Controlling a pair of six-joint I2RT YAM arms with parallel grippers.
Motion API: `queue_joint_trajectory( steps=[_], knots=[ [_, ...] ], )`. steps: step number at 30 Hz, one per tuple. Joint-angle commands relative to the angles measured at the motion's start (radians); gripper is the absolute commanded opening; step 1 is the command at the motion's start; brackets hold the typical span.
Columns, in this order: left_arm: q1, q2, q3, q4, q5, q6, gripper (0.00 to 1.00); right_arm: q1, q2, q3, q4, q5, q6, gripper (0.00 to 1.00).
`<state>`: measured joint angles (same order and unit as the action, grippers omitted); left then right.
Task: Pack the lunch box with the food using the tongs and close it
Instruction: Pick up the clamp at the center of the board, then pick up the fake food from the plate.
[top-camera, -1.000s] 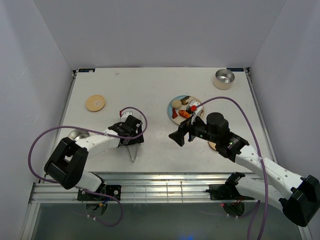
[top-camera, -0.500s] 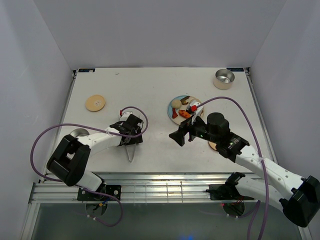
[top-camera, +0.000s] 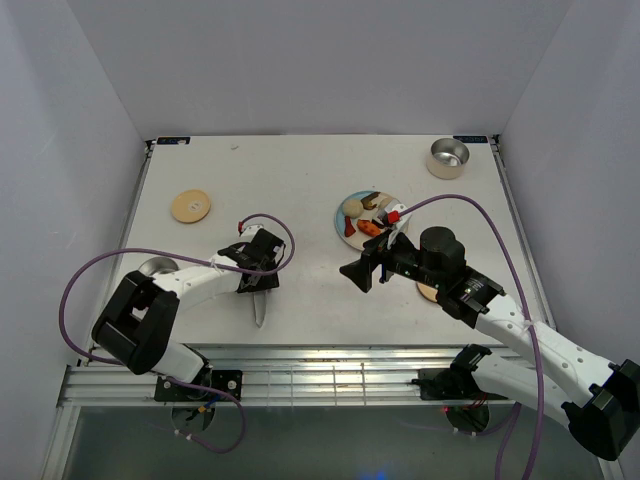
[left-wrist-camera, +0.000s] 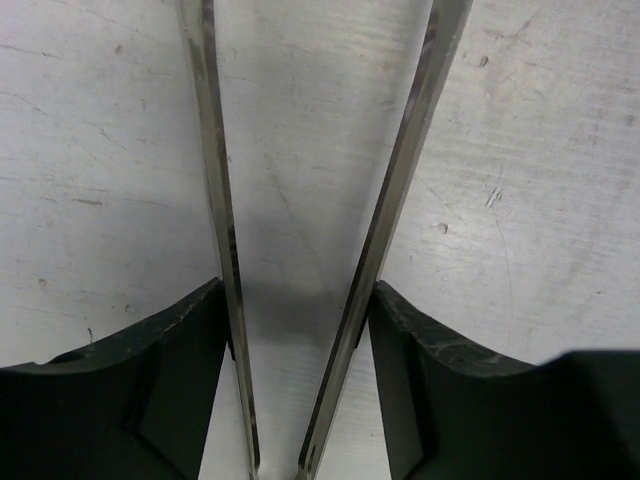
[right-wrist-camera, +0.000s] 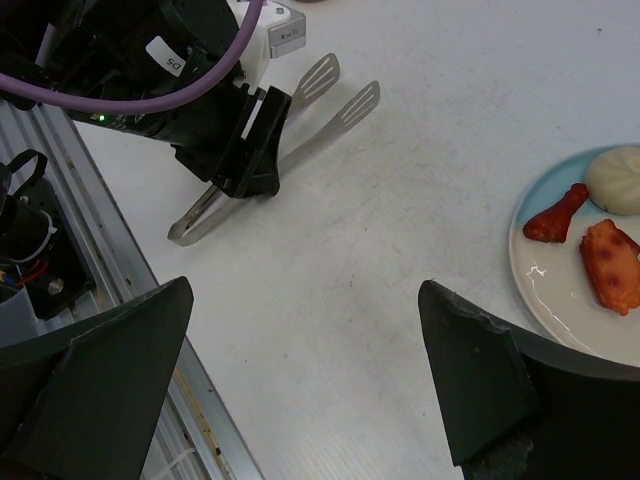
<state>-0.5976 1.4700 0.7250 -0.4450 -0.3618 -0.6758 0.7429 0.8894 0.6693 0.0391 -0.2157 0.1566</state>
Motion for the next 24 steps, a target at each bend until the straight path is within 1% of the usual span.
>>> queue_joint_trajectory(
  steps=[1, 5, 6, 9, 10, 18, 24],
  knots=[
    [-0.002, -0.037, 0.04, -0.128, 0.032, -0.005, 0.63, 0.004, -0.026, 0.007, 0.015, 0.002, -0.006, 1.0],
    [-0.004, -0.1, 0.172, -0.24, 0.004, 0.031, 0.56, 0.006, -0.024, 0.007, 0.015, 0.004, -0.006, 1.0],
    [-0.004, -0.108, 0.233, -0.288, 0.0, 0.041, 0.56, 0.006, -0.023, 0.007, 0.015, 0.003, -0.006, 1.0],
    [-0.004, -0.114, 0.333, -0.386, -0.015, 0.064, 0.56, 0.006, -0.017, 0.01, 0.015, 0.004, -0.006, 1.0],
    [-0.005, -0.115, 0.388, -0.408, -0.023, 0.074, 0.56, 0.006, -0.015, 0.01, 0.015, 0.003, -0.006, 1.0],
    [-0.005, -0.109, 0.56, -0.541, -0.037, 0.119, 0.55, 0.006, -0.021, 0.006, 0.022, -0.007, -0.005, 0.99],
    [-0.031, -0.086, 0.634, -0.544, 0.006, 0.154, 0.52, 0.006, -0.041, 0.0, 0.022, -0.005, -0.003, 0.99]
  ],
)
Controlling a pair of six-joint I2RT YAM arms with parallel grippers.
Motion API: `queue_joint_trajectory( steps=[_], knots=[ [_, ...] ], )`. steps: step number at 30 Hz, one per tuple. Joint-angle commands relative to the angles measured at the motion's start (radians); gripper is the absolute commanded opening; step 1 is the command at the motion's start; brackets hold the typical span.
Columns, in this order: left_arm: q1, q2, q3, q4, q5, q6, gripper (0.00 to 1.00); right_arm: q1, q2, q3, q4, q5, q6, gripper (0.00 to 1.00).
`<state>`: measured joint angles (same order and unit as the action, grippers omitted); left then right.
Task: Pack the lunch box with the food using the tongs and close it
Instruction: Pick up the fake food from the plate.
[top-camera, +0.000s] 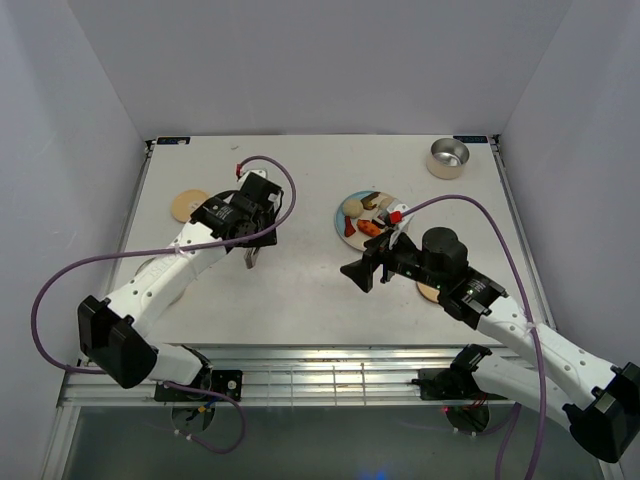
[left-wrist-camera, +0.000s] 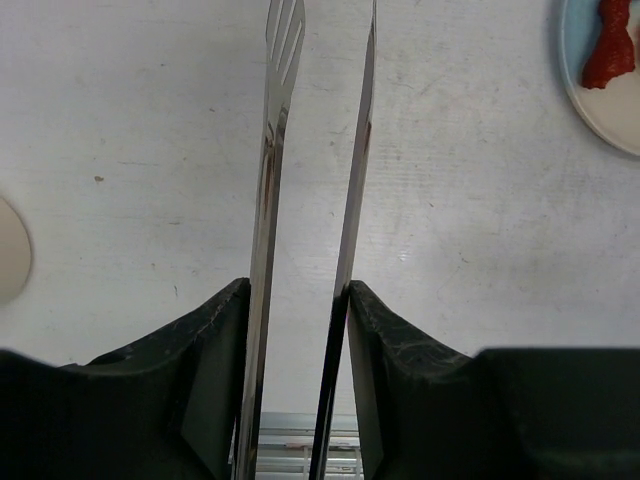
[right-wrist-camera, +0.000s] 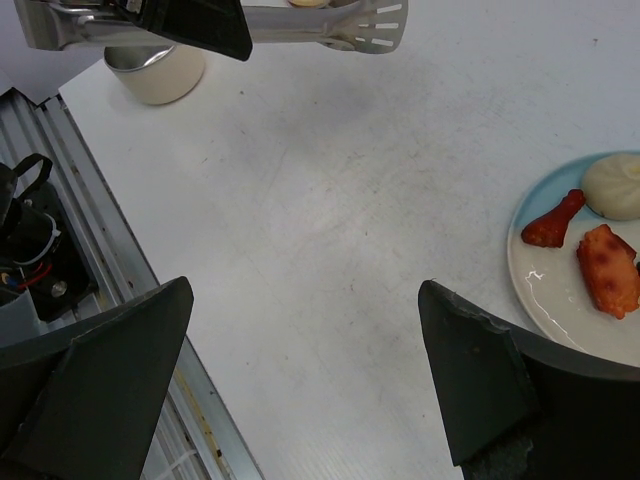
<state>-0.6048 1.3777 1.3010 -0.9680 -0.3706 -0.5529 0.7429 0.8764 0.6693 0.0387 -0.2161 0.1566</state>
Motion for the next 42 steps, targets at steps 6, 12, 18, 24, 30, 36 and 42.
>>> queue_joint_trajectory(
  steps=[6, 12, 18, 24, 30, 36, 42],
  knots=[
    [-0.146, 0.133, 0.182, -0.012, -0.001, 0.051, 0.52, 0.006, -0.076, -0.013, 0.01, 0.021, 0.001, 0.99],
    [-0.204, 0.299, 0.336, 0.049, 0.018, 0.08, 0.52, 0.006, -0.174, -0.016, -0.037, 0.046, 0.001, 1.0],
    [-0.207, 0.418, 0.42, 0.133, 0.062, 0.14, 0.56, 0.006, -0.324, -0.028, -0.108, 0.081, -0.005, 1.0],
    [-0.21, 0.501, 0.475, 0.178, 0.039, 0.18, 0.57, 0.006, -0.37, -0.04, -0.102, 0.075, -0.008, 1.0],
    [-0.21, 0.552, 0.501, 0.225, 0.024, 0.203, 0.6, 0.006, -0.387, -0.039, -0.103, 0.067, -0.008, 1.0],
    [-0.21, 0.589, 0.517, 0.238, 0.021, 0.211, 0.61, 0.006, -0.412, -0.045, -0.108, 0.076, -0.009, 1.0],
    [-0.211, 0.609, 0.512, 0.249, 0.021, 0.205, 0.61, 0.006, -0.438, -0.046, -0.115, 0.086, -0.011, 1.0]
  ],
)
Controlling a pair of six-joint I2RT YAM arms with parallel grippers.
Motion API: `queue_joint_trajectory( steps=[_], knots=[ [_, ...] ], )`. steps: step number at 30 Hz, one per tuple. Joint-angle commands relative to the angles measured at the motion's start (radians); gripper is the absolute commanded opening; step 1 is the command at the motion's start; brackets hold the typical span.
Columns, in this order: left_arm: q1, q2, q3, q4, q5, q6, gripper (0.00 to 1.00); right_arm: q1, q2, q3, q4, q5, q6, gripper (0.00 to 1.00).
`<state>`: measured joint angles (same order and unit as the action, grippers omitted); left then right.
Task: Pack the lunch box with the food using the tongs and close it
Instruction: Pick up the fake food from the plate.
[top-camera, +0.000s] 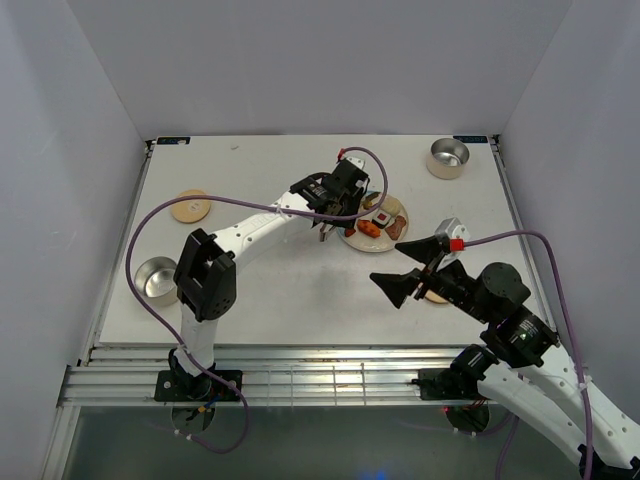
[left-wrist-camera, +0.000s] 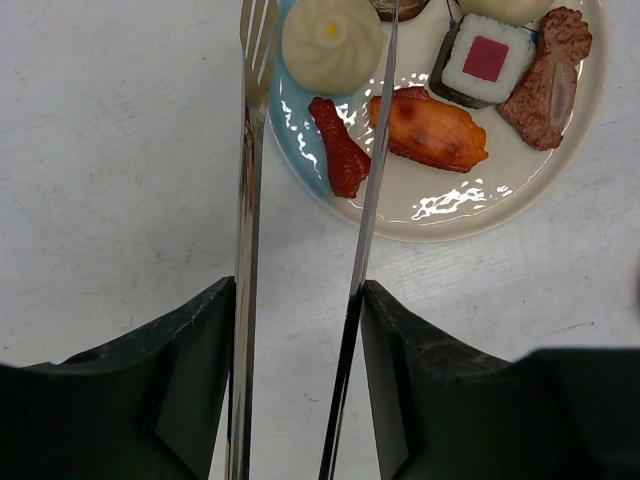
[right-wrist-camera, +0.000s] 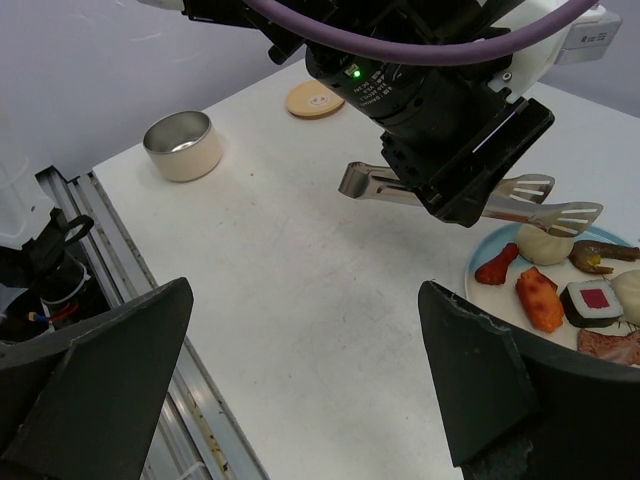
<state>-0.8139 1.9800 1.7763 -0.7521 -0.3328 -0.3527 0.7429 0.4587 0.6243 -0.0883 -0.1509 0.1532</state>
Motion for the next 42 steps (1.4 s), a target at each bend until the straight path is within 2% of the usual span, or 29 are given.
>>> queue_joint_trajectory(
  steps=[1, 42],
  knots=[
    [-0.001, 0.011, 0.035, 0.036, -0.017, 0.006, 0.61, 0.006, -0.022, -0.001, 0.012, 0.022, -0.007, 1.0],
    [-0.004, 0.028, 0.003, 0.048, -0.026, -0.014, 0.62, 0.006, -0.043, 0.0, 0.013, 0.022, -0.011, 1.0]
  ],
)
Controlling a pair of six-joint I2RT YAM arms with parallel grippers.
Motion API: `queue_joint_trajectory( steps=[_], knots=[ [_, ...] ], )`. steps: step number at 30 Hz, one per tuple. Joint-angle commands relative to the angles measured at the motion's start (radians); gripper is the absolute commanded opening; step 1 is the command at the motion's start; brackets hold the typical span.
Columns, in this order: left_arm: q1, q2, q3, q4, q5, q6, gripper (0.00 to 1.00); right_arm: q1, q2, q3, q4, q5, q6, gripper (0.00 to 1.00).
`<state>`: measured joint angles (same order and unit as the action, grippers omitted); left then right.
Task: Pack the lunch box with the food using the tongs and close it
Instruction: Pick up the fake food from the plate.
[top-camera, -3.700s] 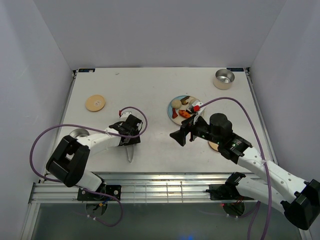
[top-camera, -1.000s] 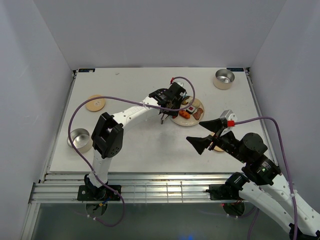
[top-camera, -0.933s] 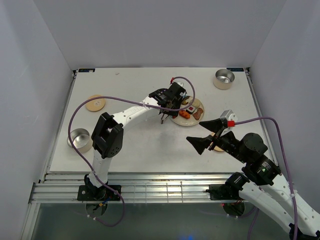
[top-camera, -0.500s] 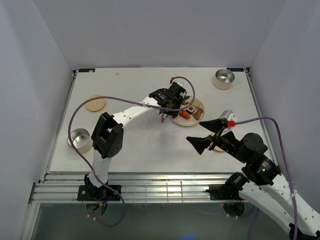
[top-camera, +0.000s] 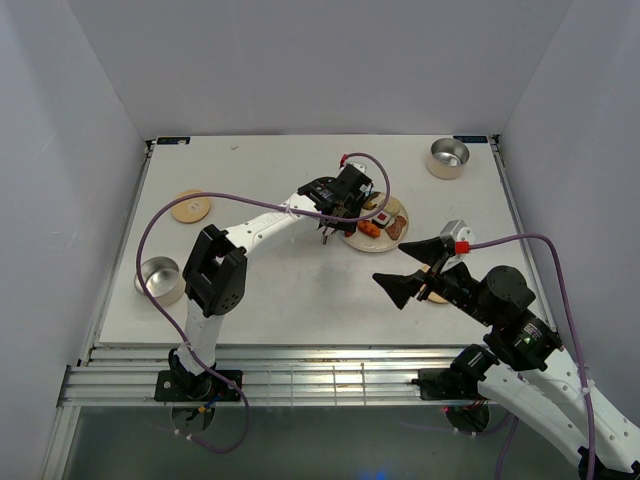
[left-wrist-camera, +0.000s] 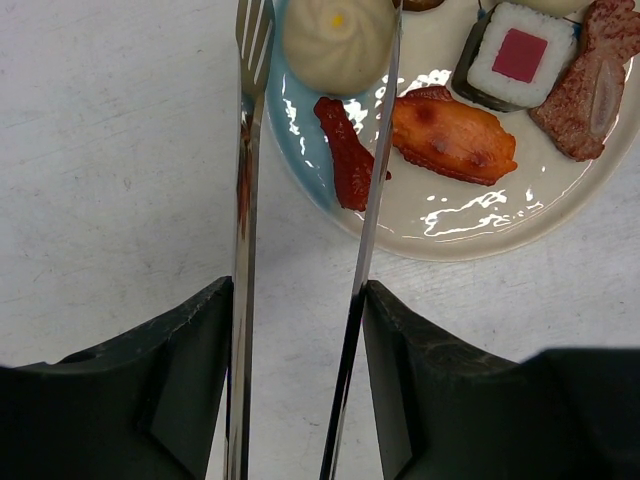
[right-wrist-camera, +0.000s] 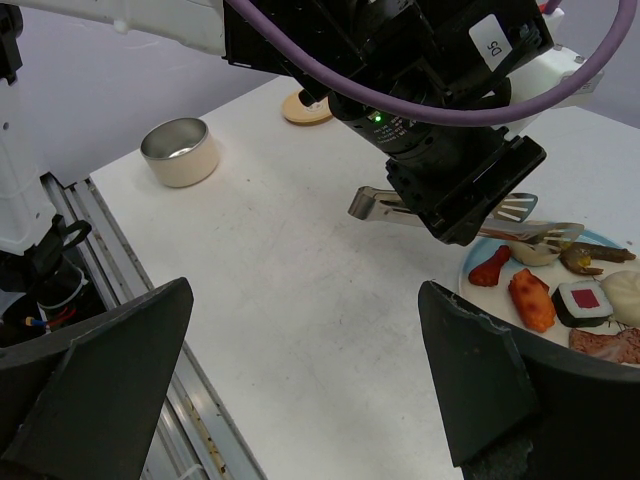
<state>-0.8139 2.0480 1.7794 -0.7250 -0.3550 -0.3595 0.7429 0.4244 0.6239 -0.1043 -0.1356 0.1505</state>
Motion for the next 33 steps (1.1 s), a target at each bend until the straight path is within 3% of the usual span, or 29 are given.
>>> queue_joint_trajectory(
  steps=[1, 19, 33],
  knots=[
    [-0.007, -0.043, -0.005, 0.021, -0.002, -0.009, 0.62, 0.004, -0.01, 0.0, 0.029, 0.007, -0.008, 1.0],
    [-0.019, -0.048, -0.017, 0.019, -0.019, -0.015, 0.62, 0.006, -0.021, 0.002, 0.026, 0.01, -0.008, 1.0],
    [-0.022, -0.1, -0.008, 0.004, -0.093, -0.035, 0.46, 0.006, -0.021, 0.002, 0.026, 0.016, -0.009, 1.0]
  ],
)
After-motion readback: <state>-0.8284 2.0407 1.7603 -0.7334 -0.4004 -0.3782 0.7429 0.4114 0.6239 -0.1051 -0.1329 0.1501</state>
